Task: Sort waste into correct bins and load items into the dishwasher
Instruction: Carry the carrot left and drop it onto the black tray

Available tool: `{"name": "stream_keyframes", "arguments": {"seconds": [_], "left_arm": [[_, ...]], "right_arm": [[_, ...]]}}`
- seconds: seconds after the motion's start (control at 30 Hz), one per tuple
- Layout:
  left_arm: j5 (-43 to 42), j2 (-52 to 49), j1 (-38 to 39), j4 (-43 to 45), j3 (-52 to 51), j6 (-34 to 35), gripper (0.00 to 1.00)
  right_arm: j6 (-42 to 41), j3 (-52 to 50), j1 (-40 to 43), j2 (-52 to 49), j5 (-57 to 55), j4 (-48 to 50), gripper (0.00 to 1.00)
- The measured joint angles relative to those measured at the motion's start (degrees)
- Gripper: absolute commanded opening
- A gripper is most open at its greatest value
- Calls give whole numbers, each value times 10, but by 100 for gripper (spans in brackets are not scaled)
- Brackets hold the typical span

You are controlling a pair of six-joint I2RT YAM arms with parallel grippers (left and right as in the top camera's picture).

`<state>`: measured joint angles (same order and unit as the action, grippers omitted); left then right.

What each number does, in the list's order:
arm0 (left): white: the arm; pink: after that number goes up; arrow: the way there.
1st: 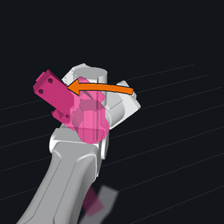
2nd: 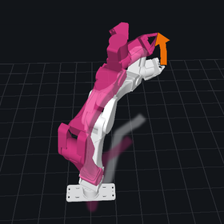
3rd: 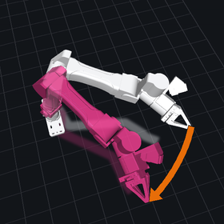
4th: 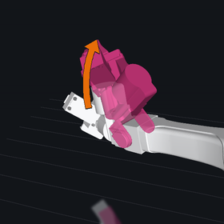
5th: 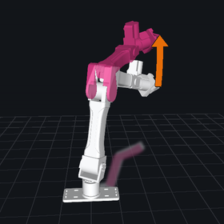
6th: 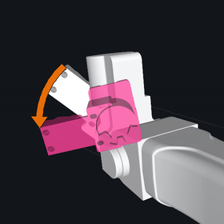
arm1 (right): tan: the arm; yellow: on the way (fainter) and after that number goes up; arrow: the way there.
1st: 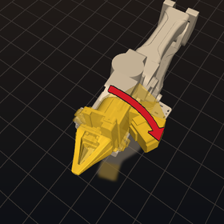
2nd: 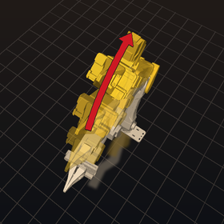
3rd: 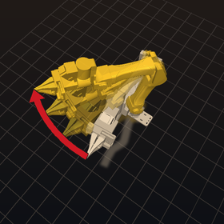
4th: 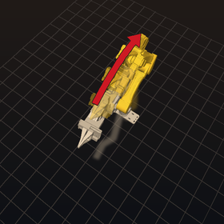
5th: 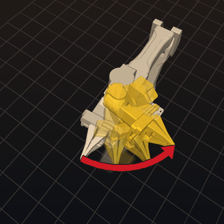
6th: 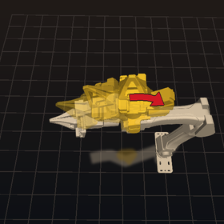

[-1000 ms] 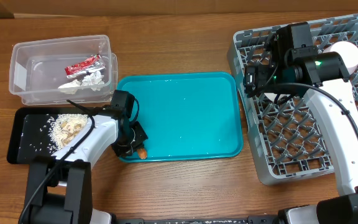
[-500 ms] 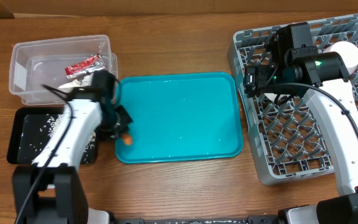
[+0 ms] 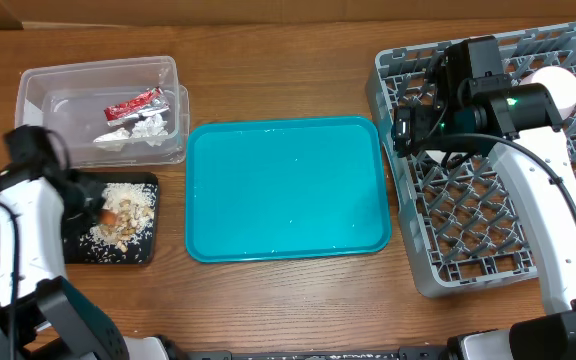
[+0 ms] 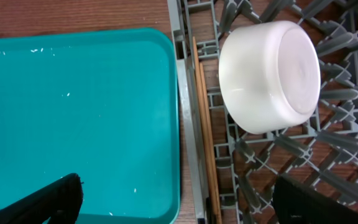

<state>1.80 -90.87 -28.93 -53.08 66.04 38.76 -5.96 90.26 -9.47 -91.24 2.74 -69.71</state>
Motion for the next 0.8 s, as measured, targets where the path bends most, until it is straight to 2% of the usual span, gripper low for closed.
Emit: {"name": "stream_keyframes", "arguments": {"seconds": [0.2,0.57,0.63,0.7,0.8], "left_arm": [[21,-48,-46,55,0,-1,4],[50,-156,-49,86,0,-2,5],[51,-158,-49,87,0,-2,12],[52,-158,-49,87,0,-4,28],[54,-160,-49,88,0,-17,45]], "right_arm": [[0,0,0,0,0,-6,100],[0,0,0,0,0,-15,100],[0,0,0,0,0,-15,100],[0,0,0,0,0,-15,100],[0,0,0,0,0,-15,100]]}}
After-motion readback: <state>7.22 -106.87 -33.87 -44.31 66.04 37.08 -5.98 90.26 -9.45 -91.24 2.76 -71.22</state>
